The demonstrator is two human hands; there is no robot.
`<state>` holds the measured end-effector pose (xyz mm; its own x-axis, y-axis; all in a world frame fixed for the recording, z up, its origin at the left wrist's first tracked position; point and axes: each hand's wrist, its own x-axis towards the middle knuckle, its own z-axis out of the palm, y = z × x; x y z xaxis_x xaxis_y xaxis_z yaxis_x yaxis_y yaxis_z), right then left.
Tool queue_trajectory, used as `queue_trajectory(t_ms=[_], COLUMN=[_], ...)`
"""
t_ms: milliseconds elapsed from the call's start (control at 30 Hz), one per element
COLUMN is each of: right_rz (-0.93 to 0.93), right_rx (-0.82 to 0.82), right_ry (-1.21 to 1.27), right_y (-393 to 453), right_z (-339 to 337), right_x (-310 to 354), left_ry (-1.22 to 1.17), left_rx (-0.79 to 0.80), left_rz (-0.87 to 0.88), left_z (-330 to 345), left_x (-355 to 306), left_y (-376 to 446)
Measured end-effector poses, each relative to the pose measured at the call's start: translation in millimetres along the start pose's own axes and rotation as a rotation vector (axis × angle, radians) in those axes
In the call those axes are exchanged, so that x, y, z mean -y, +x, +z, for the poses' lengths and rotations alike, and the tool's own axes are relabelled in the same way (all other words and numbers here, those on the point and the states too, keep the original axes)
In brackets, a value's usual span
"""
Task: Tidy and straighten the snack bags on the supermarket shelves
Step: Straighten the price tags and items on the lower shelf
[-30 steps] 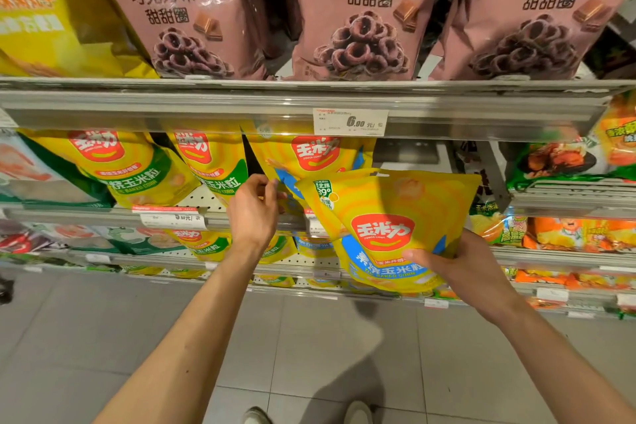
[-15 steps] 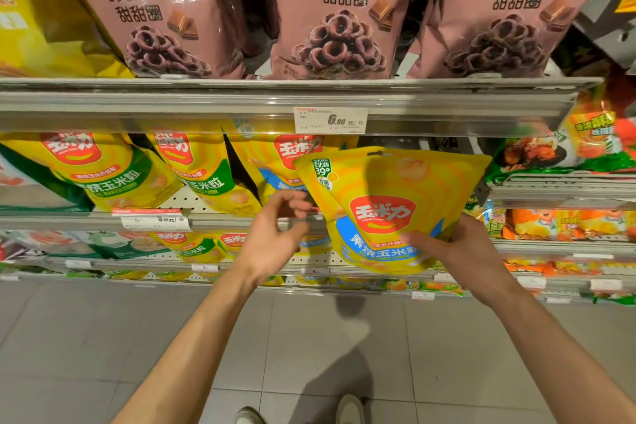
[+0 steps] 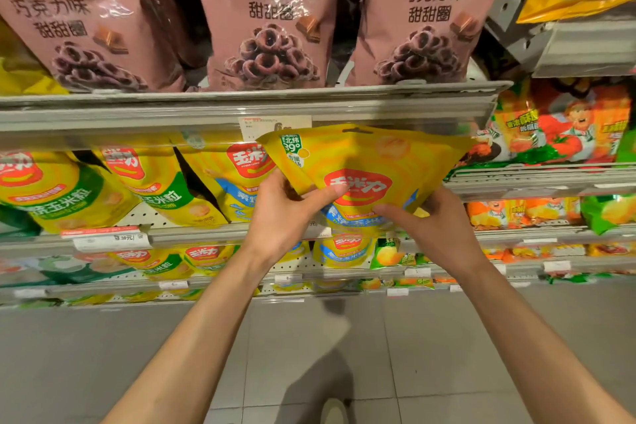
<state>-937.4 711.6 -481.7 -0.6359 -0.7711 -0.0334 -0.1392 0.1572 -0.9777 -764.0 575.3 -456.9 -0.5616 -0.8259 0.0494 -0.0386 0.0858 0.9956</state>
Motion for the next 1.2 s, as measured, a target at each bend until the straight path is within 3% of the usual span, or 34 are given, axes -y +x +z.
queue_trajectory(t_ms=[233, 533, 800, 1200], right_rz=[-0.163, -0.027, -0.043, -0.006], right_rx=[-0.176, -0.149, -0.217, -0.242], right_ry=[-0.202, -0.080, -0.016, -0.054], right_y=[1, 16, 23, 48], right_z=[-2, -7, -4, 4], right_x=[4, -14, -8, -23], left_ry=[-0.014, 0.001, 0.031, 0.183], left_rx=[-0.036, -0.051, -0.021, -0.099], left_rz=[-0.008, -0.043, -0.091, -0.148], left_z=[16, 34, 45, 61], left_x=[4, 21, 30, 41], left_y=[6, 18, 24, 49])
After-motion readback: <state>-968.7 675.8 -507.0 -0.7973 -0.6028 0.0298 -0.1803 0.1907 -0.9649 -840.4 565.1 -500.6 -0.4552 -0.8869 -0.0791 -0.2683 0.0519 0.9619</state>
